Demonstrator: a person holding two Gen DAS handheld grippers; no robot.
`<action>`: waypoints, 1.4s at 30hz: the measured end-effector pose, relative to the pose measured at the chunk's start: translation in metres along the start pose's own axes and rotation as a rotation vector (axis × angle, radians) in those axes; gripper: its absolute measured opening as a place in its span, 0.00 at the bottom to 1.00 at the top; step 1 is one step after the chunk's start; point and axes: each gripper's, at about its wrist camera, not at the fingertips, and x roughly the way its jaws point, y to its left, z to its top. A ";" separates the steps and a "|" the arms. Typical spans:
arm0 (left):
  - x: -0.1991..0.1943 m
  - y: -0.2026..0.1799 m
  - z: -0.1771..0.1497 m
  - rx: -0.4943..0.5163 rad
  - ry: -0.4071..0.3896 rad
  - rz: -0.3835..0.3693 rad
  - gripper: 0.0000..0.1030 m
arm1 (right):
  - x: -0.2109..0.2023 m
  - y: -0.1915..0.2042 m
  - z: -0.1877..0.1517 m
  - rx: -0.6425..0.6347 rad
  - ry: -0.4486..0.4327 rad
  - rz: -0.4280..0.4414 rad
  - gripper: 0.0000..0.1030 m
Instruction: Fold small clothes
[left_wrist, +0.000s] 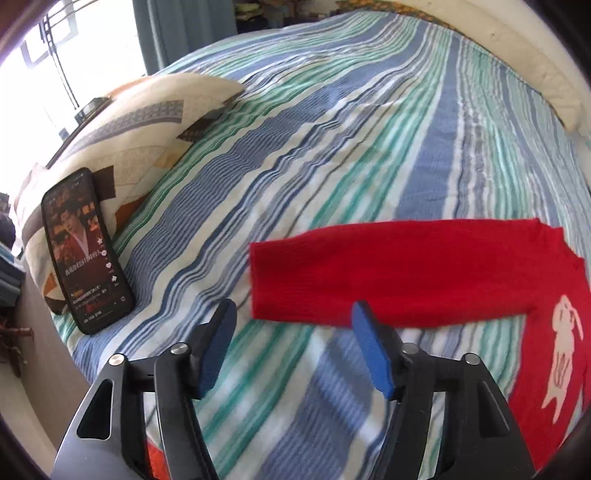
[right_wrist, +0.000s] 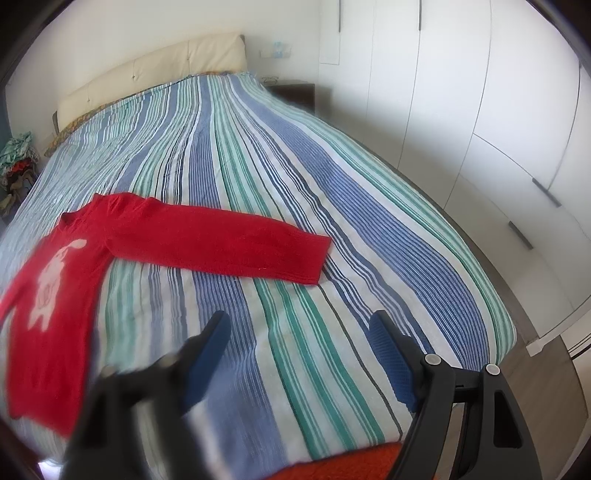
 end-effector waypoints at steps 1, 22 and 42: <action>-0.009 -0.011 -0.007 0.025 -0.015 -0.036 0.72 | -0.001 0.000 0.000 0.001 -0.004 0.000 0.75; 0.018 -0.090 -0.093 0.249 0.130 -0.175 0.83 | -0.007 0.001 0.000 -0.004 -0.034 -0.004 0.77; 0.030 -0.107 -0.097 0.300 0.149 -0.100 0.97 | -0.007 0.000 0.002 -0.002 -0.034 -0.011 0.79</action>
